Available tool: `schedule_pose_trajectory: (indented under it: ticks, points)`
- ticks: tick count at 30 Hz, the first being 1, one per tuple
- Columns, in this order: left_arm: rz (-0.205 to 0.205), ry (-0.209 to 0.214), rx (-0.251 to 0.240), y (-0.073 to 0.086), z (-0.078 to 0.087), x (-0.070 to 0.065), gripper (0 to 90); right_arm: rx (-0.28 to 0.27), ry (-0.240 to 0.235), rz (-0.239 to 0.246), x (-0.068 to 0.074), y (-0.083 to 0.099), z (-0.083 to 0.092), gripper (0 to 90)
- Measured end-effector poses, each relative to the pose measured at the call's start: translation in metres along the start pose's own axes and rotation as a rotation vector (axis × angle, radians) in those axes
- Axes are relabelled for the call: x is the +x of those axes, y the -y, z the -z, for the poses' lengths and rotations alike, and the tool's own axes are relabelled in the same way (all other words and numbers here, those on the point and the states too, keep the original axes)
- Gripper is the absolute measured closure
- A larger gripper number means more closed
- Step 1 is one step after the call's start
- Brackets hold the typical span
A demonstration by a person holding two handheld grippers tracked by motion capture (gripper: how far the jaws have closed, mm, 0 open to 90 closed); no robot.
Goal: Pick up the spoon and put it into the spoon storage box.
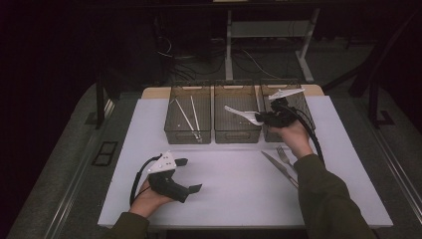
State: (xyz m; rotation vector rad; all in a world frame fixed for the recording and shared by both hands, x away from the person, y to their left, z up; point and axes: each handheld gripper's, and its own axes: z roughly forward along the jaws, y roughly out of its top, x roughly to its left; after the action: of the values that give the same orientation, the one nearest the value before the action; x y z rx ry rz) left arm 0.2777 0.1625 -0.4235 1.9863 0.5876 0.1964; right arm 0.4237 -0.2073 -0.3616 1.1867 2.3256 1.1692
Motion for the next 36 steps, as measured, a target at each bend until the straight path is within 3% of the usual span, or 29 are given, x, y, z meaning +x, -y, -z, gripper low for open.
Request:
schedule_pose_trajectory:
  ticks: [12,20,31,36]
  points:
    - [0.0,0.005,-0.002,0.0,0.0,0.0,0.0,0.104,0.047,0.062,0.011,-0.009,-0.033,82.7]
    - [0.001,0.007,-0.003,0.0,0.0,0.0,0.0,0.173,0.063,0.092,0.014,-0.005,-0.044,82.1]
    - [-0.001,0.006,-0.001,0.0,0.0,0.0,0.0,0.172,0.047,0.077,0.013,-0.004,-0.041,76.1]
    - [-0.001,0.007,-0.001,0.0,0.0,0.0,0.0,0.133,0.03,0.059,0.014,-0.006,-0.036,69.6]
